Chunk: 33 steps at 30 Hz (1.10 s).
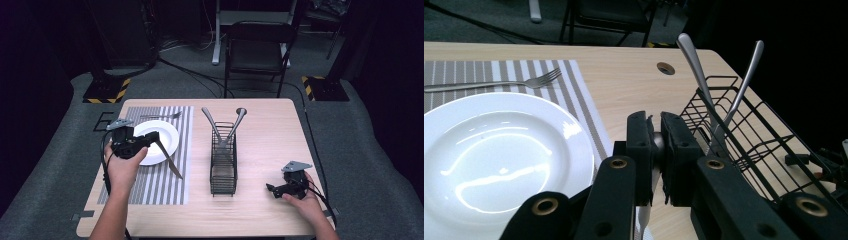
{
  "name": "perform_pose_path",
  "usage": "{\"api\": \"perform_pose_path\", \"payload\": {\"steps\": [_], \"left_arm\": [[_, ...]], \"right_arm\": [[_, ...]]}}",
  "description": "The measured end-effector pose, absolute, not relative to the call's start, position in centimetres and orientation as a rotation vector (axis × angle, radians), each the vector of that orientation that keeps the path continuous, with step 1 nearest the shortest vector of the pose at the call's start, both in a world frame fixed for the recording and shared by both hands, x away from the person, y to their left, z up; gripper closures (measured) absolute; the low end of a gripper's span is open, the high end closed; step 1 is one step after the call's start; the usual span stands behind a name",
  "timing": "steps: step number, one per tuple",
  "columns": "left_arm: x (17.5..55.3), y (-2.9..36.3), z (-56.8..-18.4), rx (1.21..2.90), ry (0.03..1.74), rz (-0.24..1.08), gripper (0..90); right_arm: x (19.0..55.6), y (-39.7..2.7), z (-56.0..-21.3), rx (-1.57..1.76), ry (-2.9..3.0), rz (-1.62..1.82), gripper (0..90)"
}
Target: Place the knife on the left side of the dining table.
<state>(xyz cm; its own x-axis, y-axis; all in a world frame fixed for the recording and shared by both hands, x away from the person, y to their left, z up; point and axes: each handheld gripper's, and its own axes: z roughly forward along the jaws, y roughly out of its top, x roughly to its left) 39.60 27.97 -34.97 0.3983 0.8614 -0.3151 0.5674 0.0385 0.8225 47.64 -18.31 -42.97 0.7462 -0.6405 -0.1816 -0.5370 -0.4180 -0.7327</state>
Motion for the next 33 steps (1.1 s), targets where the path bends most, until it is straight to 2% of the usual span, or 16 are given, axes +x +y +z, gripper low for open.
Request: {"api": "perform_pose_path", "payload": {"steps": [16, 33], "left_arm": [[39.0, 31.8, -37.2, 1.522, 1.442, 0.398, 81.1], [38.0, 35.1, -40.3, 1.352, 1.573, 0.362, 79.0]], "right_arm": [[47.6, -18.3, -43.0, -2.114, 0.883, -0.159, 0.0], [47.6, -18.3, -43.0, -2.105, 0.896, -0.164, 0.0]]}}
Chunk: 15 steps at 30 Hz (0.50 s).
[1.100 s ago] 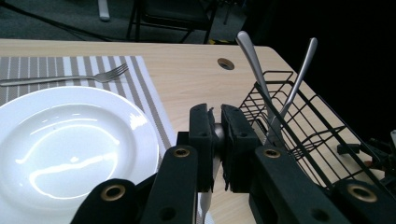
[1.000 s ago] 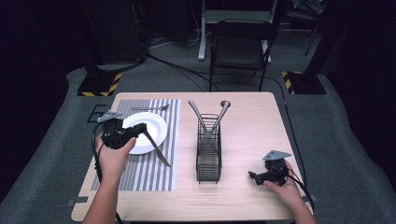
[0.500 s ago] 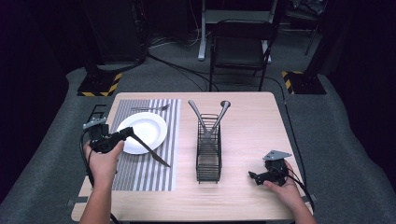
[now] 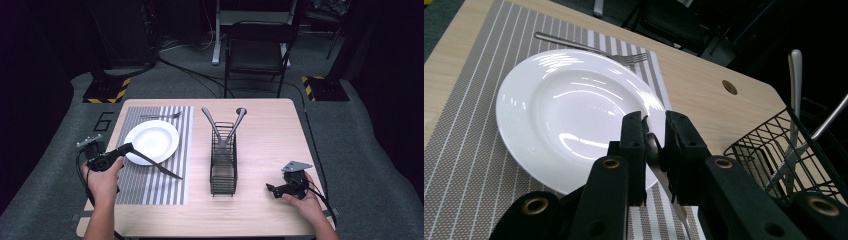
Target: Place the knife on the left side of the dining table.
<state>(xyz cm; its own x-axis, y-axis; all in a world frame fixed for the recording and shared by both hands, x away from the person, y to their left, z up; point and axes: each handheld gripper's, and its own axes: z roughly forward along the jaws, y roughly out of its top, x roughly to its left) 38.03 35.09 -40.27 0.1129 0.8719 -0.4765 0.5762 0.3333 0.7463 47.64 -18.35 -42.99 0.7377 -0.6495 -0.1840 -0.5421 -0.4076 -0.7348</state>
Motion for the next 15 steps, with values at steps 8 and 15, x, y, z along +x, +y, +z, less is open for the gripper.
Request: {"api": "perform_pose_path", "payload": {"steps": [8, 15], "left_arm": [[37.3, 36.6, -41.9, 1.306, 1.615, 0.351, 78.0], [36.9, 37.4, -43.3, 1.278, 1.639, 0.354, 76.6]], "right_arm": [[47.6, -18.3, -43.0, -2.111, 0.893, -0.166, 0.0], [47.6, -18.3, -43.0, -2.109, 0.894, -0.167, 0.0]]}}
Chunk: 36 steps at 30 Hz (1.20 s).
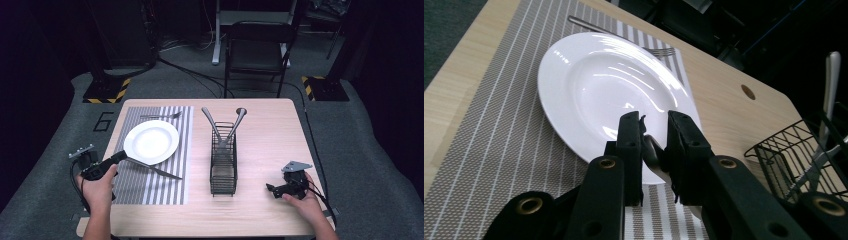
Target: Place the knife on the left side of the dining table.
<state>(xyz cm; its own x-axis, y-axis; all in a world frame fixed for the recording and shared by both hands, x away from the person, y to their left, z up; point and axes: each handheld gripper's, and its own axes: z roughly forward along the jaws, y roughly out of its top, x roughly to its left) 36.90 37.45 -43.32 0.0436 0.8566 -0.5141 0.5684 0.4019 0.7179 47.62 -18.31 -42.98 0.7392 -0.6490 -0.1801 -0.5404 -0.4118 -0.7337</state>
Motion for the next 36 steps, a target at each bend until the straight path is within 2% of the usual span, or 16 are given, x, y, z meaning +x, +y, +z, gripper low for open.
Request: {"api": "perform_pose_path", "payload": {"steps": [21, 36], "left_arm": [[37.3, 39.8, -47.6, 1.232, 1.726, 0.308, 73.6], [37.6, 40.5, -49.3, 1.239, 1.749, 0.292, 72.6]], "right_arm": [[47.6, -18.3, -43.0, -2.110, 0.894, -0.168, 0.0], [47.6, -18.3, -43.0, -2.110, 0.894, -0.167, 0.0]]}}
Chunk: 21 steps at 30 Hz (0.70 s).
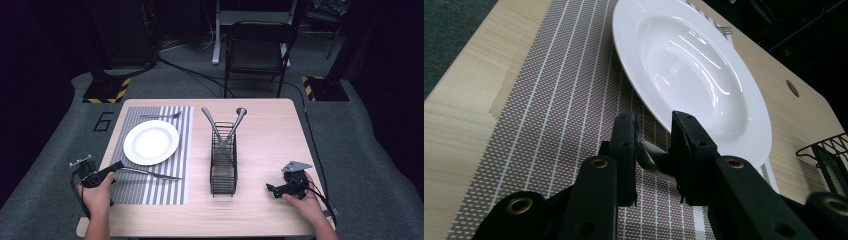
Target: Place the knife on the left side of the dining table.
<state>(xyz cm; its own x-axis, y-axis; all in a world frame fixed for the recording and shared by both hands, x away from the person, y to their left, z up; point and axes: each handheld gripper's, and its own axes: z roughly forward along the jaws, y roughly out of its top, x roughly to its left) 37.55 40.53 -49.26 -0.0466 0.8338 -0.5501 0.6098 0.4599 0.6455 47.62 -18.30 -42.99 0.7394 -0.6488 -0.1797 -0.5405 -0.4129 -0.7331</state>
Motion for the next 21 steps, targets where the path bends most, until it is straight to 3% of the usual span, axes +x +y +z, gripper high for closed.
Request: {"api": "perform_pose_path", "payload": {"steps": [21], "left_arm": [[37.3, 41.3, -51.4, 1.230, 1.818, 0.234, 71.6]], "right_arm": [[47.6, -18.3, -43.0, -2.110, 0.894, -0.166, 0.0]]}}
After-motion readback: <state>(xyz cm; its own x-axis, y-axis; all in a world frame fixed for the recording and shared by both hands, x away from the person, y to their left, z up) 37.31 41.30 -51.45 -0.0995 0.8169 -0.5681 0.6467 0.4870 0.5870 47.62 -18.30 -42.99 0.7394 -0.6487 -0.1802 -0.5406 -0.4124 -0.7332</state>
